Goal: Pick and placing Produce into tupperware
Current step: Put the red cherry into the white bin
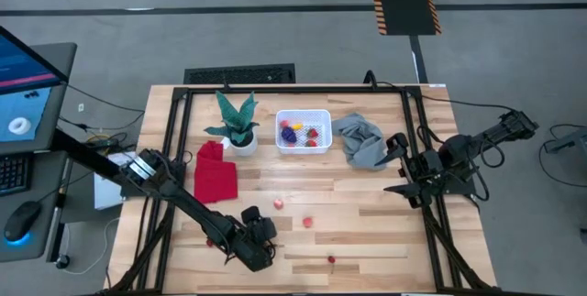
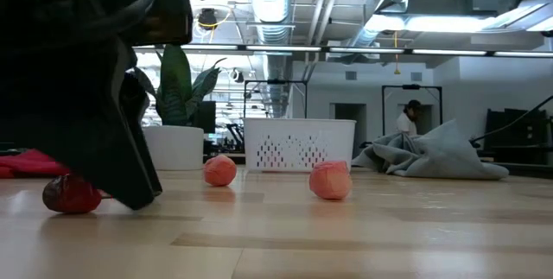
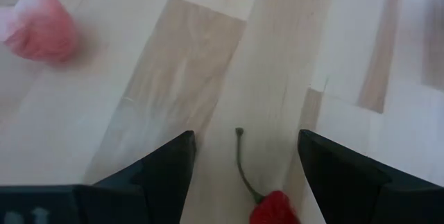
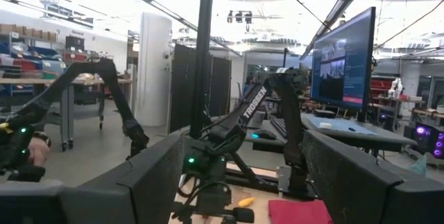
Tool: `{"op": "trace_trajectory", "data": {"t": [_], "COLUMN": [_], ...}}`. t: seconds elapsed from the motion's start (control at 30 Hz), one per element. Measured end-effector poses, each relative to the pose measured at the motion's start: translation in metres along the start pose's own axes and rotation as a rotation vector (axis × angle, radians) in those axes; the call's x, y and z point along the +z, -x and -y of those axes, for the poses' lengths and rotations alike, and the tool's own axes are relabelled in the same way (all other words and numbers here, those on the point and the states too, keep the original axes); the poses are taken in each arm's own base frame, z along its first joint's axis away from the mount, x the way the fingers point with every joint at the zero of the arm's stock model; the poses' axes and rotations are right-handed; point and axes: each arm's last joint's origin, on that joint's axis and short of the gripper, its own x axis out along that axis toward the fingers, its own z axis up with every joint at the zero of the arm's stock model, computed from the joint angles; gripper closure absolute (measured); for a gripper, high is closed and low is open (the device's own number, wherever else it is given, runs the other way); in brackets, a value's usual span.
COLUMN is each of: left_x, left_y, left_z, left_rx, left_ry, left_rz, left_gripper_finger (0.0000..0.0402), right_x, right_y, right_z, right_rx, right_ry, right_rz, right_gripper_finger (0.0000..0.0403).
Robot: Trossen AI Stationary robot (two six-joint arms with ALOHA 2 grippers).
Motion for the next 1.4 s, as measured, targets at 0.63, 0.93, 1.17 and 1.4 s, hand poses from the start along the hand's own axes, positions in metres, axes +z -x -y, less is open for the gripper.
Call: {"op": "trace_trajectory", "data": {"t": [0.63,0.93,1.17,1.4], "left_x": [0.009,0.008,0.009,0.01], "left_y": [0.003,0.001,0.0,0.001], "left_z": [0.01,0.011,0.018,0.026], "left_rx": [0.111,0.075,0.006,-0.04], "left_ry": [-0.102,-0.094,-0.195,-0.28], "left_rz": [-0.093,-0.131,-0.108,-0.068], "left_gripper_finger": [0.021,0.0321,0.0395,0.0401], "right_x": [-0.001,-0.001,0.0,0.0], "right_y": [-0.001,-0.001,-0.001,-0.001], "right_z": [0.0,0.0,0.0,0.0], "right_rx": [0.001,0.0,0.0,0.0], "right_ry": [0.0,-0.001,-0.001,0.0], "right_rz": [-0.006,-0.002,-0.002,-0.002], "right_gripper_finger": [0.0085,0.0085,0.0085,0.0085]}}
